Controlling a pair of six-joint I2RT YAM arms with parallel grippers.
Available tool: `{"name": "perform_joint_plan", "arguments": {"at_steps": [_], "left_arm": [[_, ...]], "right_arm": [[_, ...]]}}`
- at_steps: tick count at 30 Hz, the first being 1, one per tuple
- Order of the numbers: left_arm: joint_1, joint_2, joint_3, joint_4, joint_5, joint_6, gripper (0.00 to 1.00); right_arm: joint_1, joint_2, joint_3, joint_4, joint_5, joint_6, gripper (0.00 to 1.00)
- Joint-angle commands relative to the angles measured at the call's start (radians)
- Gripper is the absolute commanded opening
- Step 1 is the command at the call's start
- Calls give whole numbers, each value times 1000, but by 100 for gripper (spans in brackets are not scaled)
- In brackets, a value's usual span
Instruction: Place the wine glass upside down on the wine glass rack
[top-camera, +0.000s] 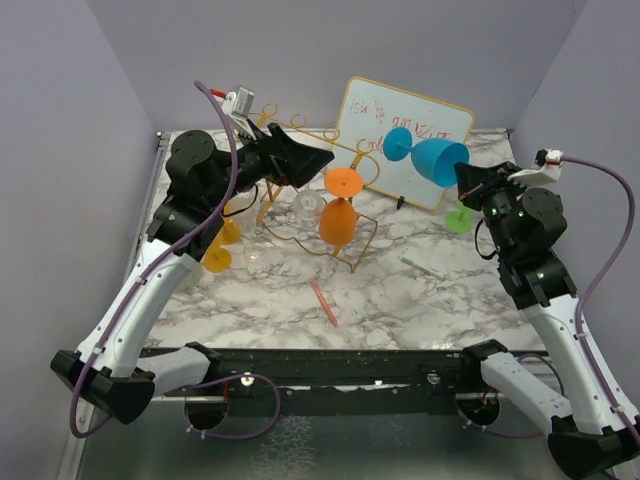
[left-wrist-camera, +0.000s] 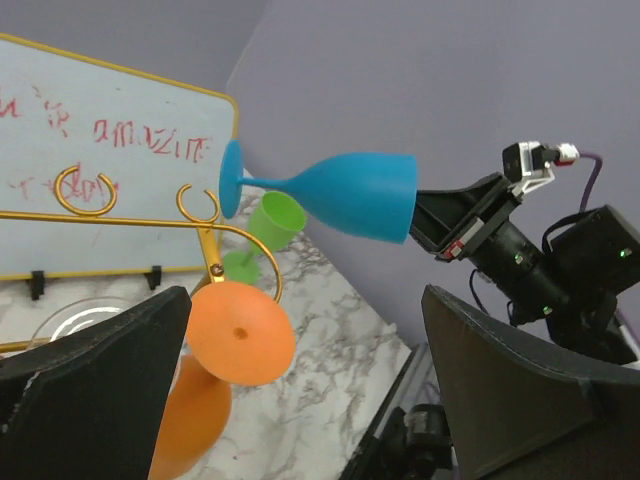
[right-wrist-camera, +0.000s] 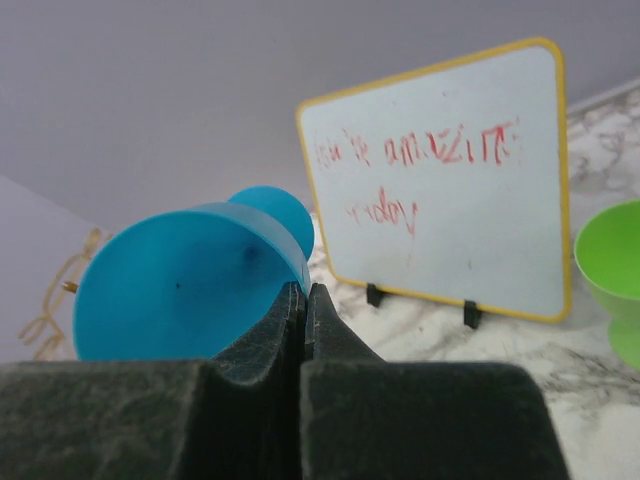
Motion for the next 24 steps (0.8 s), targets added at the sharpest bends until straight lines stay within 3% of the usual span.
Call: {"name": "perform_joint_plan", "arguments": {"at_steps": [1,10,15,24], "left_arm": [[-1,44,16,107,37,-213,99],[-41,139,42,240,54,-463,99],[-80,186,45,328,-46,-569,98],[-158,292,114,372,-234,-669,78]], "right_arm": [[3,-42,-51,264,26,60,1],[3,-27,-130,624,-131,195,1],[3,29,-152,784,-253,276,1],[3,99,-174,945,-340,340,1]]}}
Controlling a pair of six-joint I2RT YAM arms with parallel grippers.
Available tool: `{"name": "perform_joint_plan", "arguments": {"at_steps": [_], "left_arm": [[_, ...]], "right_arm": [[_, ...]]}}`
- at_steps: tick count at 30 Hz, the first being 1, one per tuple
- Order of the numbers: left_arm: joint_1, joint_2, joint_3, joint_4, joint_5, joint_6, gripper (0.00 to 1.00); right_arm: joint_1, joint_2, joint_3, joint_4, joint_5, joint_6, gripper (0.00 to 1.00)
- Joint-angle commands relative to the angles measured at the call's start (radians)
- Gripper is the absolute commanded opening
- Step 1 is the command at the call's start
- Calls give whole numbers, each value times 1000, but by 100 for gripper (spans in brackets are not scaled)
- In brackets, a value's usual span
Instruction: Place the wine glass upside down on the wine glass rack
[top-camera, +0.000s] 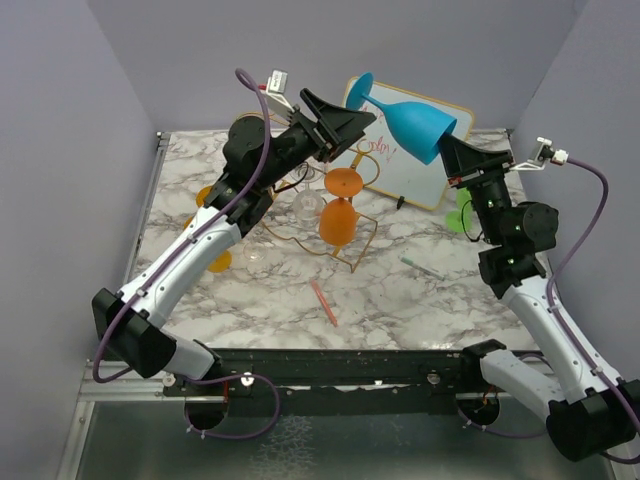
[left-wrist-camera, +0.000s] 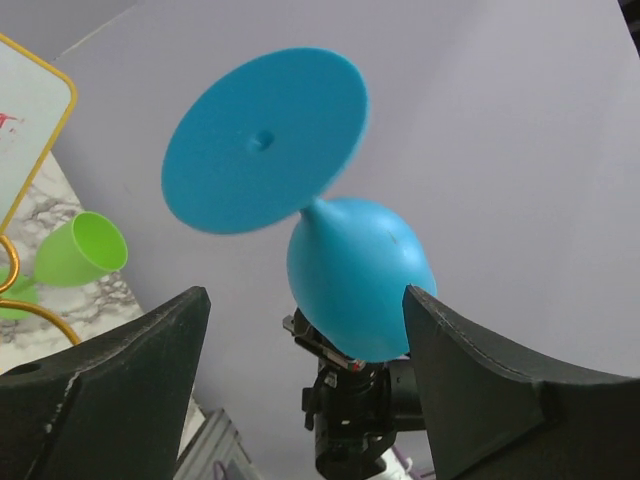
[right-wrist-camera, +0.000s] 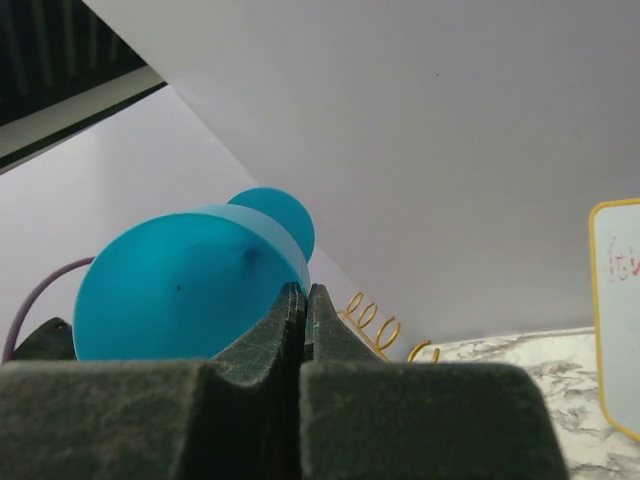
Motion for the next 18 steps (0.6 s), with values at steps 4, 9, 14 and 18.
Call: {"name": "perform_joint_plan", "arguments": {"at_steps": [4,9,14,18], "left_arm": [[-36,54,18,124,-192,-130,72],[-43,93,56,151,-196,-151,56],[-56,84,30,241,-246,-132,51],[-80,73,-4,321,-296,-125,45]], "right_arm": [[2,27,-13,168,-106,56,1],[3,37,-22,178,-129,58,1],[3,51,-43,242,-155,77,1],[3,72,-52,292,-190,88,1]]}}
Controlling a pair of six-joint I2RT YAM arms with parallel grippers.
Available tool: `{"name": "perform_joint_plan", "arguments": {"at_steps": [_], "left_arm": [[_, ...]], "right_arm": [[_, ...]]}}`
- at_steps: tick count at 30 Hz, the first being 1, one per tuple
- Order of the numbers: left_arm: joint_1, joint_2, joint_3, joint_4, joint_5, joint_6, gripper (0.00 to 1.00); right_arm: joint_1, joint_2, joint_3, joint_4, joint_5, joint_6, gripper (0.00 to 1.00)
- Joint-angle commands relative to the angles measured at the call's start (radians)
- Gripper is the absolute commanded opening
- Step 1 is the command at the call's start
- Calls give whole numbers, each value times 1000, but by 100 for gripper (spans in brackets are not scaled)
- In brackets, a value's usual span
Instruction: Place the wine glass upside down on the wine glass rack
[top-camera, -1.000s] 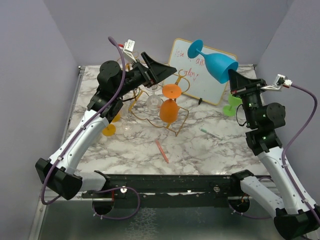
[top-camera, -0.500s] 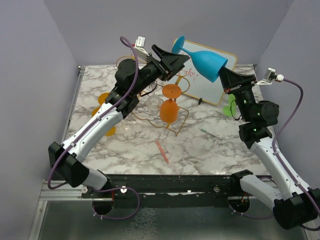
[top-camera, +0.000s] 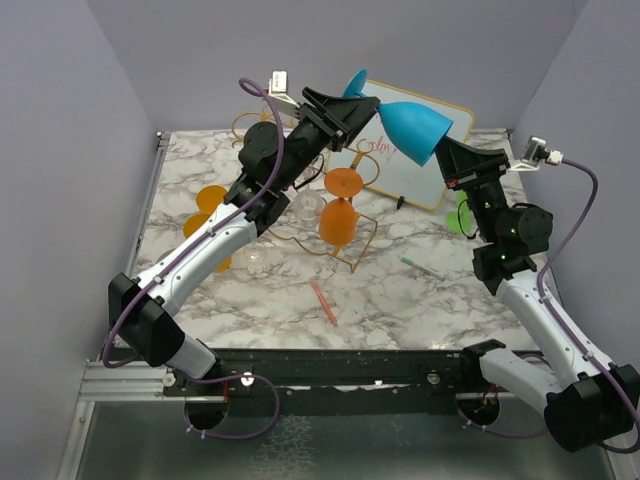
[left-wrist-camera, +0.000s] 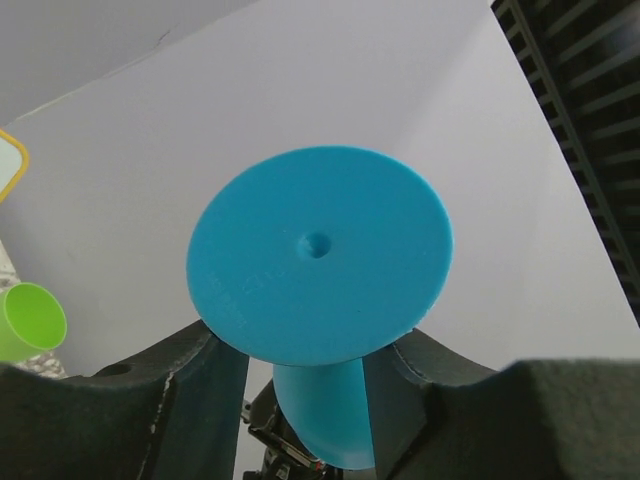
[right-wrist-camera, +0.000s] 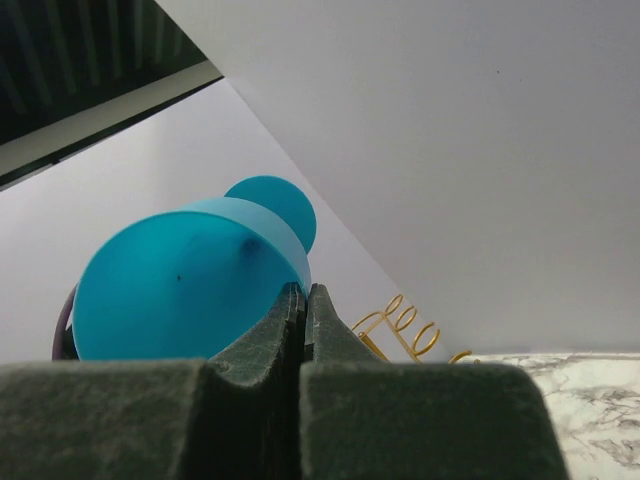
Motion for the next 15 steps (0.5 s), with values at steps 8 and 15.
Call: {"name": "perform_joint_plan", "arguments": {"at_steps": [8,15], "left_arm": [[-30,-35,-49,185,-106,-9,23],[-34,-20,-44,212,-80,-9,3]], "right_arm": [[2,27,-16,127,-123,17,1],[2,34,-25,163,-181,-12,1]]}}
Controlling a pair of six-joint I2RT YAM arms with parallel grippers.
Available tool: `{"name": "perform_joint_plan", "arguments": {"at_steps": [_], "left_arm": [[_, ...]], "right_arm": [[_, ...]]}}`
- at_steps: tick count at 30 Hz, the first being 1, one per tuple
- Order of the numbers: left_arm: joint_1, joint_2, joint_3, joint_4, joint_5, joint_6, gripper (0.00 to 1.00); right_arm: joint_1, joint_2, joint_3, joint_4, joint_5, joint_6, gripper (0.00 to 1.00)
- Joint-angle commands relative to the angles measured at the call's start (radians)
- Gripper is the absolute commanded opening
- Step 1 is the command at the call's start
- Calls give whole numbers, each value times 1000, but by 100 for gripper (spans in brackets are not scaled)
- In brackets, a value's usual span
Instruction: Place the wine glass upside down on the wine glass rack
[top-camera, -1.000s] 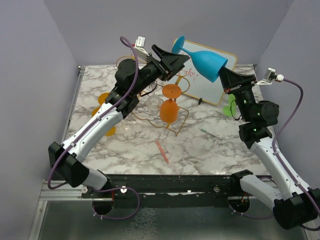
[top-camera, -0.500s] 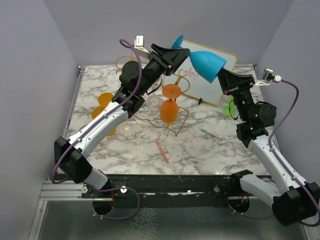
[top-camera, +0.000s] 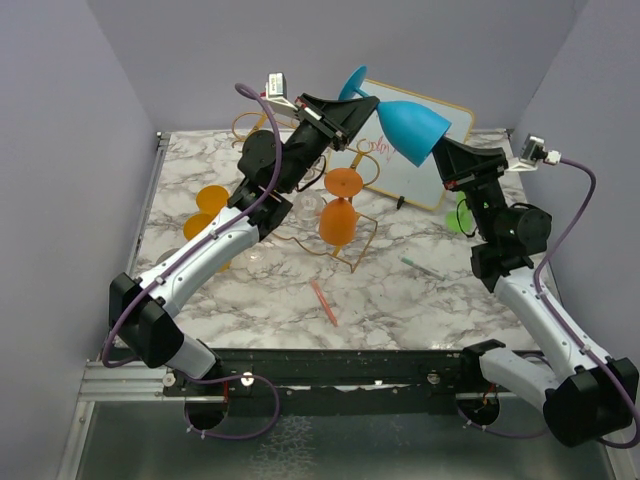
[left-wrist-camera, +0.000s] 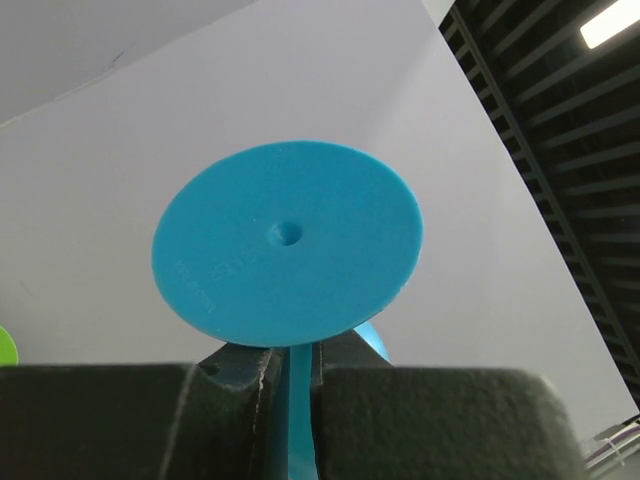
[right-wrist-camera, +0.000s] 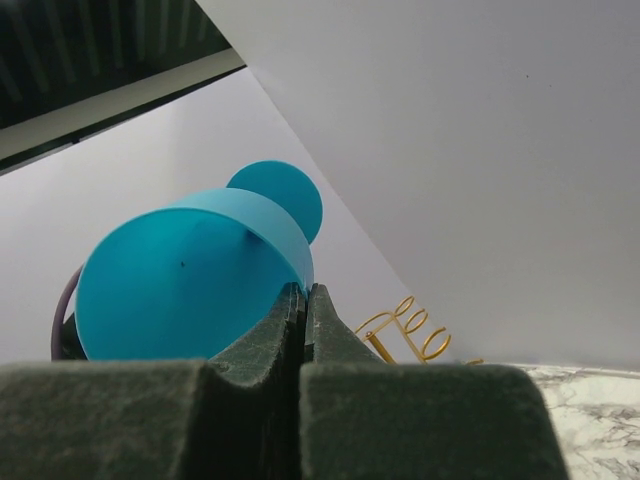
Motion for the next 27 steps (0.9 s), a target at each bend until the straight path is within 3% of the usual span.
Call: {"name": "perform_joint_plan", "arguments": {"at_steps": [1,6,11,15,22,27], "left_arm": [[-2,-15,-2,64,-18,4,0],[-2,-22,-10,77,-22,54,0],[-2,-46,-20,88,-25,135,0],[1,-75,-32,88,-34,211,0],[59,-132,-36,71,9,343,0],[156,-187,36,-124,58,486,0]], "right_arm": [[3,3,-15,78,-138,-22,1],[2,-8,-16,66,-148,-29,5],[3,-31,-3,-15,-104,-34,33],[3,-53,-1,-65,-67,-34,47],[2,-98,-8,-153,-43,-74,57],[2,-158,-18,-211,-31,-141,58]]}}
